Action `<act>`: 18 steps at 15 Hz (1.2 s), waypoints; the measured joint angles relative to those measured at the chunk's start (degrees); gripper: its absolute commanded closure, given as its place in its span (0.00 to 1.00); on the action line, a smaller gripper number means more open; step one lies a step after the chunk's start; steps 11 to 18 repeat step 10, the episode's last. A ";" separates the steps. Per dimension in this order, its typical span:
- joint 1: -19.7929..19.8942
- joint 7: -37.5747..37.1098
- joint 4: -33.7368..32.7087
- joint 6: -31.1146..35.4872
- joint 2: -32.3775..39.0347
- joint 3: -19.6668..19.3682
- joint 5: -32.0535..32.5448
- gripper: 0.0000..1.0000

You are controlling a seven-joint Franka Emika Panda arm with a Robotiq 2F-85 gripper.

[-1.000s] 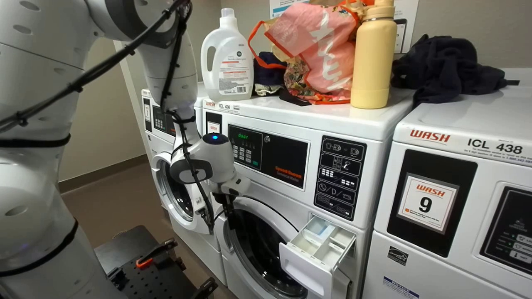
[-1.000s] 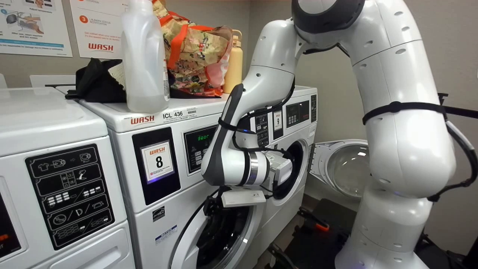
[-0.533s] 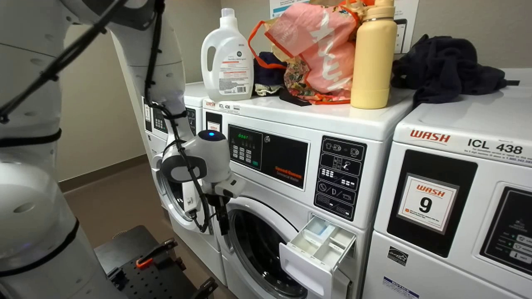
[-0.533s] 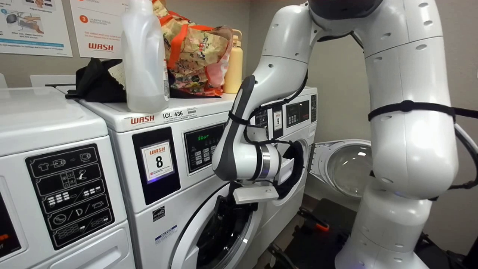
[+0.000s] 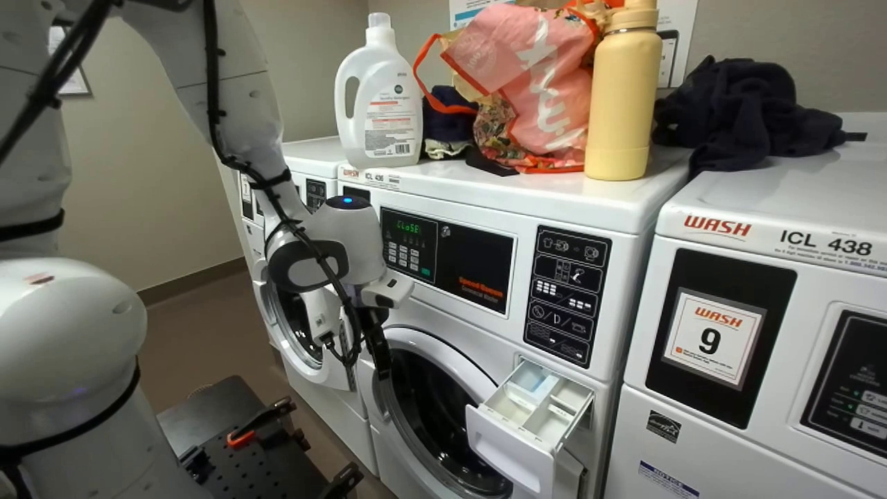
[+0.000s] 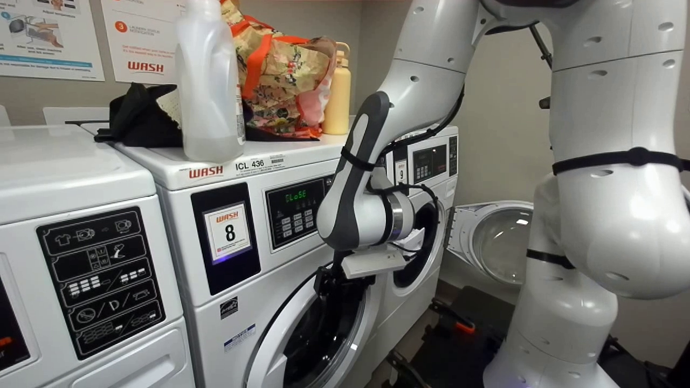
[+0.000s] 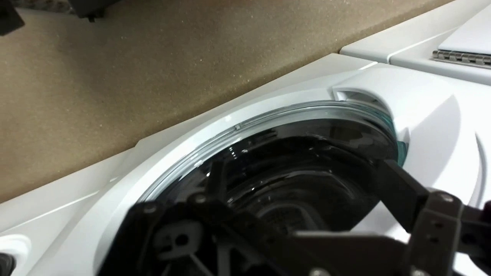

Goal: Close the middle washing machine door

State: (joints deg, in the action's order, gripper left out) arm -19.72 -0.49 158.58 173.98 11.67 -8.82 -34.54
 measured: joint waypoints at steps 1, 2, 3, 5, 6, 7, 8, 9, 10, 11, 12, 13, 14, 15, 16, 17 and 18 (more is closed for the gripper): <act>-3.17 -1.68 0.21 0.03 -0.34 -3.61 2.73 0.00; -6.41 -3.21 0.33 0.02 -0.76 -7.31 5.26 0.00; -9.55 -4.31 0.15 0.01 -1.00 -10.94 7.45 0.00; -15.08 -6.56 0.22 0.01 -1.71 -17.85 12.28 0.00; -17.62 -7.62 0.26 0.00 -2.16 -21.07 14.51 0.00; -19.99 -8.30 0.12 -0.01 -2.59 -24.17 16.50 0.00; -22.18 -9.17 0.12 -0.02 -3.14 -27.27 18.91 0.00; -24.24 -10.19 0.22 -0.03 -3.74 -30.35 21.48 0.00; -26.21 -11.17 0.25 -0.08 -4.33 -33.22 23.88 0.00; -26.21 -11.17 0.25 -0.08 -4.33 -33.22 23.88 0.00; -26.21 -11.17 0.25 -0.08 -4.33 -33.22 23.88 0.00; -26.21 -11.17 0.25 -0.08 -4.33 -33.22 23.88 0.00; -26.21 -11.17 0.25 -0.08 -4.33 -33.22 23.88 0.00; -26.21 -11.17 0.25 -0.08 -4.33 -33.22 23.88 0.00; -26.21 -11.17 0.25 -0.08 -4.33 -33.22 23.88 0.00; -26.21 -11.17 0.25 -0.08 -4.33 -33.22 23.88 0.00; -26.21 -11.17 0.25 -0.08 -4.33 -33.22 23.88 0.00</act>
